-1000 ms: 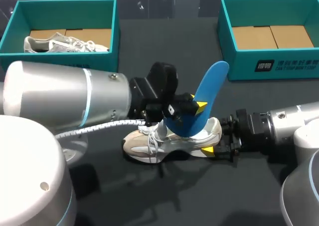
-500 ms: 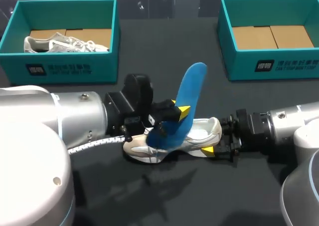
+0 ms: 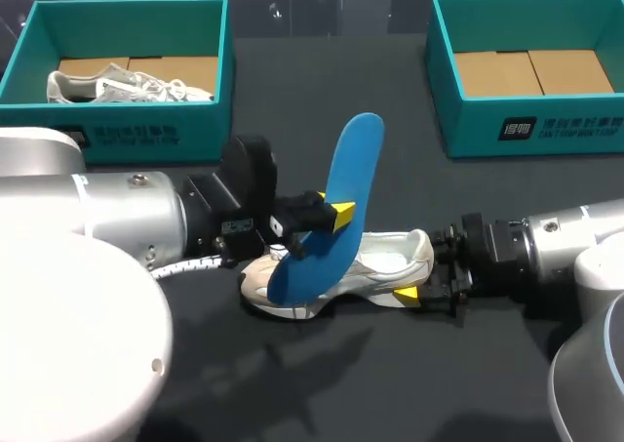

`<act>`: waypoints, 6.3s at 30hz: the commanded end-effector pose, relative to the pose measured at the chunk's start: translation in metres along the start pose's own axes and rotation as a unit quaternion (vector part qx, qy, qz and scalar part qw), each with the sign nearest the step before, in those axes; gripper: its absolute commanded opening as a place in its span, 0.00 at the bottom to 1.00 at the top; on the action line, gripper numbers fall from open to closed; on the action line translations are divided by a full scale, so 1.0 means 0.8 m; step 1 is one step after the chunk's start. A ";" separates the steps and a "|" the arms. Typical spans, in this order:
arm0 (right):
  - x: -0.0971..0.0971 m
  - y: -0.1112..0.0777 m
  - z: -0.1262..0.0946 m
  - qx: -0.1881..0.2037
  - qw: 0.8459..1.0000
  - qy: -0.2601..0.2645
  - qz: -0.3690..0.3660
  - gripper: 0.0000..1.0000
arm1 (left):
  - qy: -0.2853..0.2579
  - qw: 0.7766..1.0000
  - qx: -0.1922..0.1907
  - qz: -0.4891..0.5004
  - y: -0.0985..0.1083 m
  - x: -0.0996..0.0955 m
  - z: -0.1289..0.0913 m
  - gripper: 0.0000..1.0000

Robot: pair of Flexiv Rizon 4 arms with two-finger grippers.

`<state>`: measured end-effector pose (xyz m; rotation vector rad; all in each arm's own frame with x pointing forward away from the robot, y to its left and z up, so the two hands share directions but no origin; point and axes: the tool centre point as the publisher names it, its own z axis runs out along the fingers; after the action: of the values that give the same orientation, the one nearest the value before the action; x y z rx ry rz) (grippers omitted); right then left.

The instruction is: Take the shoe out of the shoebox, open the shoe tongue, remove and reinsert the insole, then place the shoe into the shoebox

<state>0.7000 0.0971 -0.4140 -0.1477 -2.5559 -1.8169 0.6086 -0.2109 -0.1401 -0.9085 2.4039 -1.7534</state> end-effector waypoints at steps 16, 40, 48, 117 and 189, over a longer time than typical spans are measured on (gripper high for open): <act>-0.002 -0.002 0.006 0.002 1.000 0.000 0.001 0.00 | 0.098 0.992 -0.041 -0.064 0.004 -0.045 0.010 0.00; -0.002 -0.002 0.006 0.002 1.000 0.000 0.001 0.00 | -0.014 0.998 -0.052 -0.034 0.019 -0.041 0.015 0.00; -0.002 -0.002 0.006 0.002 1.000 0.000 0.001 0.00 | -0.066 0.992 -0.088 -0.056 0.022 -0.046 0.024 0.00; -0.002 -0.002 0.006 0.002 1.000 0.000 0.001 0.00 | -0.029 0.911 -0.362 -0.193 0.033 -0.087 0.093 0.00; -0.002 -0.002 0.006 0.002 1.000 0.000 0.001 0.00 | 0.203 0.971 0.077 -0.103 -0.003 -0.008 -0.034 0.00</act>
<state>0.7000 0.0970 -0.4141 -0.1477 -2.5560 -1.8168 0.6177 -0.2086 -0.1333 -0.8546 2.5282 -2.3005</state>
